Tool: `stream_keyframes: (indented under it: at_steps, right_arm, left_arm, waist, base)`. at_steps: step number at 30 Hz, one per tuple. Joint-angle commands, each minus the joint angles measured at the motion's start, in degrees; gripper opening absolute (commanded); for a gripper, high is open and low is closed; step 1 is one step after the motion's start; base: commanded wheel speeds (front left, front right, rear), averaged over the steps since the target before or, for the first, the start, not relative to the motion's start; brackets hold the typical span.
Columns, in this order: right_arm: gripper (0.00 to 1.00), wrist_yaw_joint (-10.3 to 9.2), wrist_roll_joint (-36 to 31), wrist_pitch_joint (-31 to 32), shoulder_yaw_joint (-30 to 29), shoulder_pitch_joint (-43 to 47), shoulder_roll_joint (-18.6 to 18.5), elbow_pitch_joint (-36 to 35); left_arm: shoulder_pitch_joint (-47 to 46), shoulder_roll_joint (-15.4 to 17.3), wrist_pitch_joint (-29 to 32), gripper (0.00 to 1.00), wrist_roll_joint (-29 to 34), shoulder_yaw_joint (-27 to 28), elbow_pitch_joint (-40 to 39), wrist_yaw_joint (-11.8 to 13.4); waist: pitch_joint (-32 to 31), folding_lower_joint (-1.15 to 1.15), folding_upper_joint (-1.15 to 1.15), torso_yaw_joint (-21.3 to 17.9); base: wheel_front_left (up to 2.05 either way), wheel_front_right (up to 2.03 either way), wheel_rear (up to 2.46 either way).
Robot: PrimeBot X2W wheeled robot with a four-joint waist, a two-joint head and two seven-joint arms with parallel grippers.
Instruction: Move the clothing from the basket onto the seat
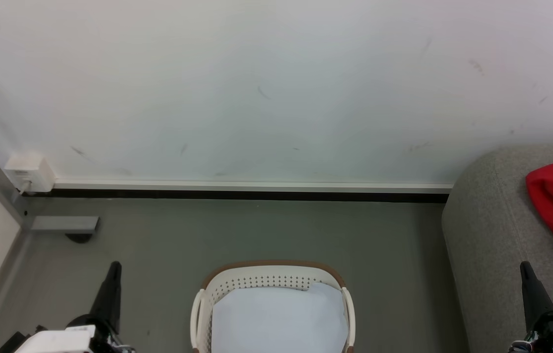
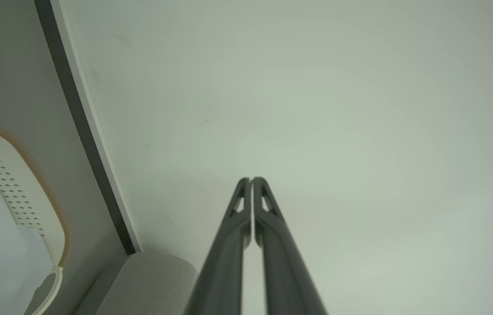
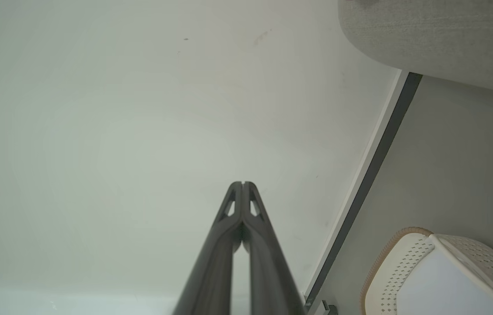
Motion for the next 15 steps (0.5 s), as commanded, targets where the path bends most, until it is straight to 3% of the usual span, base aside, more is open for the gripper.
stream_keyframes:
  at_steps: [1, 15]
  right_arm:
    - [0.00, -0.12, 0.08, 0.22, -0.27, -0.71, 0.07, -0.35]
    - [0.00, -0.12, 0.08, 0.22, -0.27, -0.71, 0.08, -0.35]
  left_arm:
    - [-0.44, 0.12, 0.24, 0.00, -0.78, 0.15, -0.24, -0.37]
    - [-0.43, 0.13, 0.23, 0.00, -0.79, 0.14, -0.24, -0.37]
  waist:
    - [0.00, 0.00, 0.00, 0.00]
    - [0.00, 0.00, 0.00, 0.00]
  base:
    - [0.00, 0.00, 0.00]
    - [0.00, 0.00, 0.00]
